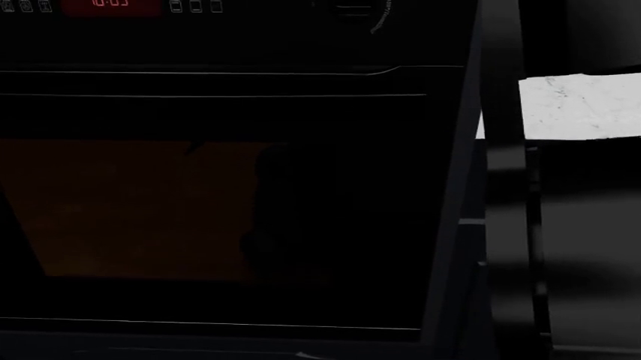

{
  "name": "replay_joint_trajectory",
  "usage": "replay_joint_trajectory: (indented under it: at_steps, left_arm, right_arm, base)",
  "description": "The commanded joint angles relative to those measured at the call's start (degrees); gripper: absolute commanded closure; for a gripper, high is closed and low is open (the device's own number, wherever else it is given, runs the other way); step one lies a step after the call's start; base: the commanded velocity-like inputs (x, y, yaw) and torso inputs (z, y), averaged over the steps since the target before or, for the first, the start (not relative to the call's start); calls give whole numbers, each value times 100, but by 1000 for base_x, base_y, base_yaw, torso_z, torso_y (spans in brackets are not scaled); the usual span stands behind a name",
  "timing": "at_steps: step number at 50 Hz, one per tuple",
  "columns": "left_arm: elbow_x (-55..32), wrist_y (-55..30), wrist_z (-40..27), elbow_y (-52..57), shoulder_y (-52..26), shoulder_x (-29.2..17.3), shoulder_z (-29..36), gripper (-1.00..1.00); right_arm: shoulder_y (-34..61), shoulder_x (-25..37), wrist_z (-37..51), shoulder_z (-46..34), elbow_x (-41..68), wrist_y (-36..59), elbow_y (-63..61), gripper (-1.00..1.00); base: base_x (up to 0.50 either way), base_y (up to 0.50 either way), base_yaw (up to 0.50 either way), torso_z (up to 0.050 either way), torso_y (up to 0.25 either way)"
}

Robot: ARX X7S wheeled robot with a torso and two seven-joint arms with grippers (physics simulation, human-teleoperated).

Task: Press the stop button on the microwave

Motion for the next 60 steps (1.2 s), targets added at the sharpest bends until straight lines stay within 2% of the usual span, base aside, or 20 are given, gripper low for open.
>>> replay_joint_trajectory:
  at_steps: [1,17,28,34,60]
  left_arm:
    - [5,1,1,1,-25,1,11,-100]
    - [5,1,1,1,-25,1,11,-100]
    - [5,1,1,1,-25,1,11,-100]
    - [5,1,1,1,-25,1,11,-100]
    - [5,1,1,1,-25,1,11,-100]
  right_arm:
    - [-74,64,-9,-182,12,-156,-165,-100]
    - [306,170,192,-56,193,-242,-910,-100]
    - [441,165,135,-181,195,-188,-856,-100]
    - [300,186,184,-281,175,-150,-1003,-100]
    - [283,274,293,-438,172,-122,-1125,-100]
  base:
    - [500,-109,0,0,0]
    - [45,-7,0,0,0]
    - [0,0,0,0,0]
    - [500,-11,0,0,0]
    - [82,0,0,0,0]
